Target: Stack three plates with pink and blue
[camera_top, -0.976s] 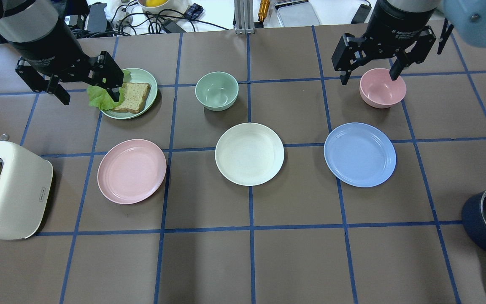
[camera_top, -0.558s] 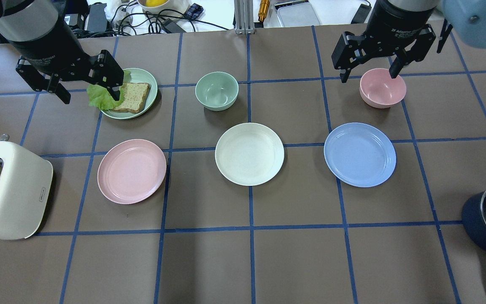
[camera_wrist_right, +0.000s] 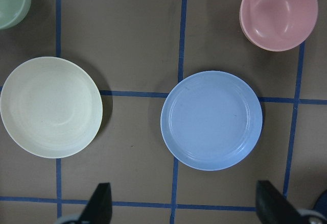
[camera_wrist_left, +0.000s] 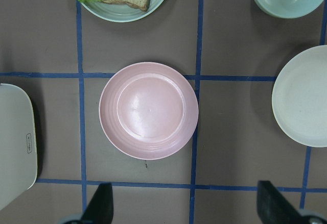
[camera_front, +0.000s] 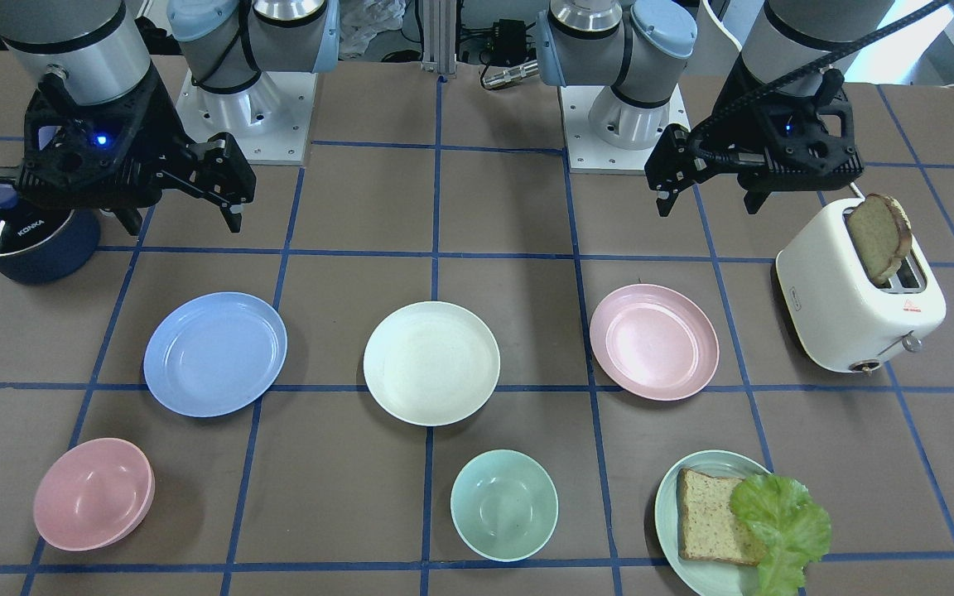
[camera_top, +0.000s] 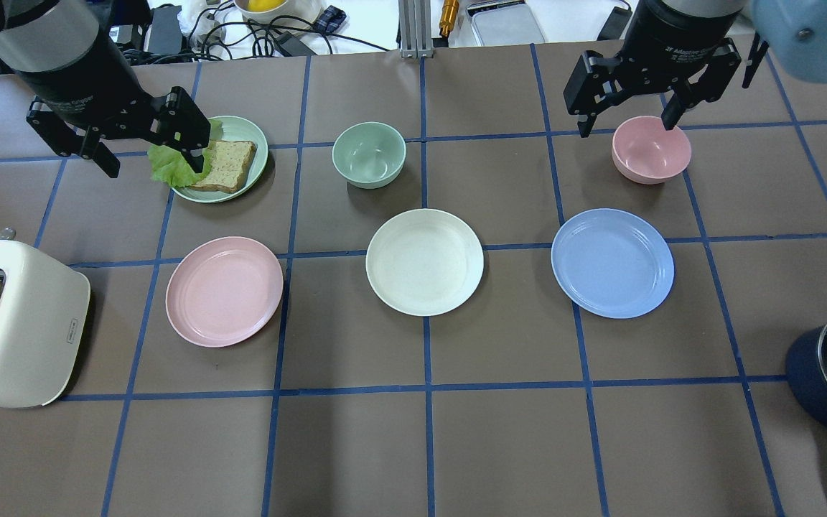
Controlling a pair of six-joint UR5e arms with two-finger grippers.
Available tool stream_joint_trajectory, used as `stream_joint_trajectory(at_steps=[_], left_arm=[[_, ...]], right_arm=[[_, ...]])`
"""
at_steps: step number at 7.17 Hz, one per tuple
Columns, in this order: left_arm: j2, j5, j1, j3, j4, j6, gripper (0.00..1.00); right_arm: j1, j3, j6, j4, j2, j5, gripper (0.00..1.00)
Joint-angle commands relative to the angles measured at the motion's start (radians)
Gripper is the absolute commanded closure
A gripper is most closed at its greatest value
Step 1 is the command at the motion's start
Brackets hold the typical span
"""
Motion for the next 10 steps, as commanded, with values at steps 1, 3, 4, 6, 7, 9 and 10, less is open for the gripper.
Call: stream_joint_trajectory(at_steps=[1, 3, 4, 6, 7, 9, 10], left_arm=[[-0.002, -0.002, 0.006, -0.012, 0.001, 0.004, 0.0], [-0.039, -0.005, 0.008, -0.036, 0.004, -0.006, 0.0], [-0.087, -0.007, 0.006, -0.064, 0.044, 0.004, 0.0], [-0.148, -0.007, 0.0, -0.175, 0.206, 0.001, 0.0], [-0.158, -0.007, -0.006, -0.261, 0.273, -0.008, 0.0], [-0.169, -0.008, -0.017, -0.451, 0.537, -0.008, 0.0], [-0.192, -0.008, -0.023, -0.505, 0.634, -0.008, 0.0]], right_arm=[[0.0, 0.0, 0.0, -0.001, 0.0, 0.001, 0.0], [-0.001, 0.0, 0.0, 0.0, 0.001, 0.0, 0.0], [0.0, 0.0, 0.0, 0.0, 0.003, 0.001, 0.0], [-0.002, 0.0, 0.0, -0.001, 0.009, 0.0, 0.0], [-0.002, 0.0, 0.0, -0.001, 0.009, 0.0, 0.0], [-0.005, 0.0, -0.001, -0.001, 0.01, -0.002, 0.0], [-0.005, 0.002, 0.0, 0.0, 0.01, 0.0, 0.0]])
